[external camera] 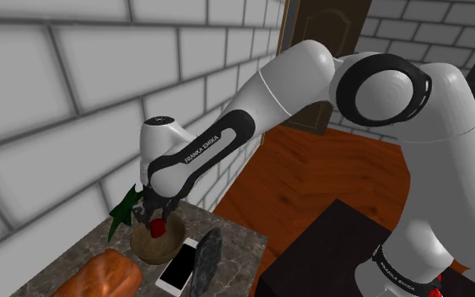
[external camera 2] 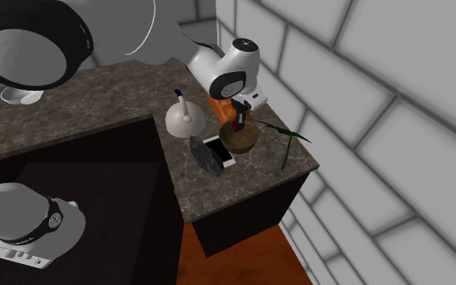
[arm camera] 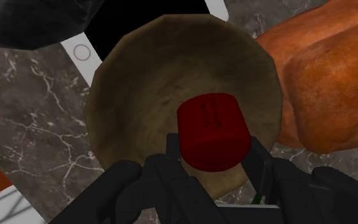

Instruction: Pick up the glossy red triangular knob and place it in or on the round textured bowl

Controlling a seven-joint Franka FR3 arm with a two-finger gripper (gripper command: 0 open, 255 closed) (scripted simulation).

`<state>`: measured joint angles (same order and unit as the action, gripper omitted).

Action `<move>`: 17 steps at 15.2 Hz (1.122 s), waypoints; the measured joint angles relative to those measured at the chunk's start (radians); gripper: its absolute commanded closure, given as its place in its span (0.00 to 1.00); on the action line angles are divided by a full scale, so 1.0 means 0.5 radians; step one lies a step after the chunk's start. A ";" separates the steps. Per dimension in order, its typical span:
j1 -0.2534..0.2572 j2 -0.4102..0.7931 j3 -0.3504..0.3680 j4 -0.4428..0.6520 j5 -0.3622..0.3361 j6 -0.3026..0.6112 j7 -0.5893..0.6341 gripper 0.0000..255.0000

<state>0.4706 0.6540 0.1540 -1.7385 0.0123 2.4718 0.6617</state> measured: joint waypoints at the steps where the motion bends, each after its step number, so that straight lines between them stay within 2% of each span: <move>1: 0.001 0.022 -0.002 0.005 -0.002 0.016 -0.001 1.00; 7: 0.014 0.136 -0.012 0.021 -0.012 0.114 0.000 1.00; 13: 0.014 0.150 -0.013 0.025 -0.013 0.125 -0.002 1.00; 14: 0.014 0.150 -0.013 0.025 -0.013 0.125 -0.002 0.00; 17: 0.014 0.150 -0.013 0.025 -0.013 0.126 -0.002 0.00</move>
<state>0.4776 0.7289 0.1476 -1.7262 0.0060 2.5346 0.6608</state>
